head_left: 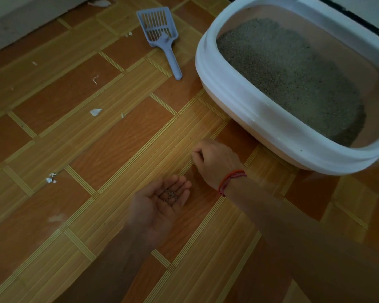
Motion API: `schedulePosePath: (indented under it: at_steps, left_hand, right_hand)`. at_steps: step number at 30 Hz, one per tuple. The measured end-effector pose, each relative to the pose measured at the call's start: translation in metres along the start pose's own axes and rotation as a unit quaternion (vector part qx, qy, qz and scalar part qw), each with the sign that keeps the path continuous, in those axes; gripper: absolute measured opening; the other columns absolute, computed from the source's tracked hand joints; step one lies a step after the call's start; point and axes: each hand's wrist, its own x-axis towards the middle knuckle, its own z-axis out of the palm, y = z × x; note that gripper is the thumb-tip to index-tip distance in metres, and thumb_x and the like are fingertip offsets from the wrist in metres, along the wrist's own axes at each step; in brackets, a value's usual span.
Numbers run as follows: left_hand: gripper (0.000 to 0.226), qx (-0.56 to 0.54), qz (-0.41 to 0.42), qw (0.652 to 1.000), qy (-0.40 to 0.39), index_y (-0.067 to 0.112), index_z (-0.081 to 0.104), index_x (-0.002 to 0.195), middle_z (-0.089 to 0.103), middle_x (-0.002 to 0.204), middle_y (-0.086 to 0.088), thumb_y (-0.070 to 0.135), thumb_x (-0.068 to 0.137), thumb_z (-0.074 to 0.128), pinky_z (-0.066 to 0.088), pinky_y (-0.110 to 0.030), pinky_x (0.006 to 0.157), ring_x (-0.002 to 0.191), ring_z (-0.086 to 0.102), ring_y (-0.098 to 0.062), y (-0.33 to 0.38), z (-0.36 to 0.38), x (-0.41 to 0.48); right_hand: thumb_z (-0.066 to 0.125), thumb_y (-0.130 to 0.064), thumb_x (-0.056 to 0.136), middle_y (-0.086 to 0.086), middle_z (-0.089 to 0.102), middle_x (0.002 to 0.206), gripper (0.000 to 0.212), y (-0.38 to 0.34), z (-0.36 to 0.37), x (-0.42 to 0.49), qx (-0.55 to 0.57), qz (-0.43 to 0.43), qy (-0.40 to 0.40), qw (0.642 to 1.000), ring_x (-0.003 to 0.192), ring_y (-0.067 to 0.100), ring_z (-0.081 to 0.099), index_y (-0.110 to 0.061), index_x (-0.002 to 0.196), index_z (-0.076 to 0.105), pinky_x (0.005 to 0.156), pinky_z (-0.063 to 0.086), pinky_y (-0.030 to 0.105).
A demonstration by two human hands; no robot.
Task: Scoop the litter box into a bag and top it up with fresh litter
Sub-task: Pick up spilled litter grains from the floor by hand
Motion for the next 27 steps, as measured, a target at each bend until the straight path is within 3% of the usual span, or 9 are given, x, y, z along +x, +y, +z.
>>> schedulePosePath:
  at_steps: [5, 10, 15, 20, 22, 27]
  left_hand:
    - [0.03, -0.001, 0.007, 1.0, -0.008, -0.005, 0.068, 0.091, 0.072, 0.098, -0.02, 0.015, 0.096, 0.047, 0.057, -0.038, 0.088, 0.097, 0.072, -0.031, 0.001, 0.0, -0.003]
    - [0.029, 0.014, 0.021, 0.999, -0.033, -0.005, 0.067, 0.091, 0.07, 0.097, -0.02, 0.014, 0.096, 0.046, 0.056, -0.035, 0.083, 0.091, 0.071, -0.028, -0.002, 0.0, -0.001]
    - [0.029, 0.031, 0.028, 0.998, -0.045, -0.007, 0.065, 0.099, 0.071, 0.087, -0.018, 0.014, 0.091, 0.046, 0.059, -0.031, 0.067, 0.079, 0.072, -0.026, -0.003, 0.004, -0.001]
    - [0.031, 0.016, 0.025, 0.999, -0.045, -0.006, 0.068, 0.091, 0.069, 0.086, -0.019, 0.013, 0.096, 0.044, 0.059, -0.031, 0.065, 0.077, 0.07, -0.027, -0.002, -0.002, 0.002]
    - [0.033, 0.016, 0.022, 0.998, -0.05, -0.005, 0.071, 0.086, 0.069, 0.087, -0.019, 0.014, 0.095, 0.044, 0.059, -0.031, 0.066, 0.078, 0.07, -0.027, -0.002, -0.001, 0.001]
    - [0.028, -0.003, 0.014, 0.999, -0.048, -0.003, 0.073, 0.079, 0.072, 0.091, -0.019, 0.014, 0.085, 0.051, 0.059, -0.036, 0.082, 0.087, 0.073, -0.027, 0.0, 0.0, -0.002]
  right_hand:
    - [0.052, -0.031, 0.094, -0.013, 0.055, 0.074, 0.012, -0.011, -0.006, -0.029, 0.095, 0.004, 0.024, 0.995, 0.07, 0.005, 0.053, -0.027, 0.084, 0.059, 0.063, 0.048, 0.026]
    - [0.056, -0.031, 0.092, -0.018, 0.047, 0.066, 0.013, -0.027, -0.006, -0.055, 0.137, -0.009, -0.001, 0.991, 0.062, -0.002, 0.047, -0.031, 0.079, 0.054, 0.055, 0.029, 0.01]
    - [0.061, -0.035, 0.087, -0.02, 0.047, 0.07, 0.009, -0.032, -0.002, -0.062, 0.145, -0.014, -0.018, 0.989, 0.067, -0.003, 0.048, -0.035, 0.082, 0.053, 0.059, 0.033, 0.009]
    - [0.067, -0.032, 0.082, -0.019, 0.044, 0.069, 0.014, -0.03, -0.001, -0.064, 0.134, -0.029, -0.025, 0.99, 0.066, -0.001, 0.045, -0.035, 0.079, 0.054, 0.06, 0.032, 0.012]
    - [0.065, -0.034, 0.084, -0.019, 0.046, 0.072, 0.005, -0.031, -0.001, -0.064, 0.131, -0.042, -0.031, 0.99, 0.066, -0.003, 0.046, -0.033, 0.086, 0.061, 0.062, 0.034, 0.011]
    - [0.062, -0.041, 0.086, -0.018, 0.048, 0.066, 0.014, -0.019, -0.008, -0.051, 0.131, -0.016, 0.001, 0.991, 0.065, -0.002, 0.048, -0.029, 0.093, 0.066, 0.061, 0.038, 0.015]
